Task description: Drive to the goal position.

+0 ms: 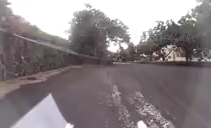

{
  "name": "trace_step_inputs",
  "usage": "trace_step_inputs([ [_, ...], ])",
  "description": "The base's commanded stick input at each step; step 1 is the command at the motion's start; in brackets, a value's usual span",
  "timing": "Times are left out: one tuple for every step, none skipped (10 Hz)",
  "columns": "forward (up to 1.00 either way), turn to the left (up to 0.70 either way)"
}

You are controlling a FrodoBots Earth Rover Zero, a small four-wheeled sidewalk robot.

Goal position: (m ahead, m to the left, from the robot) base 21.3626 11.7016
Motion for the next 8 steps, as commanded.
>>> trace_step_inputs([
  [0.45, -0.27],
  [0.45, -0.27],
  [0.45, -0.27],
  [0.45, -0.27],
  [0.45, -0.27],
  [0.45, -0.27],
  [0.45, -0.27],
  [0.45, -0.27],
])
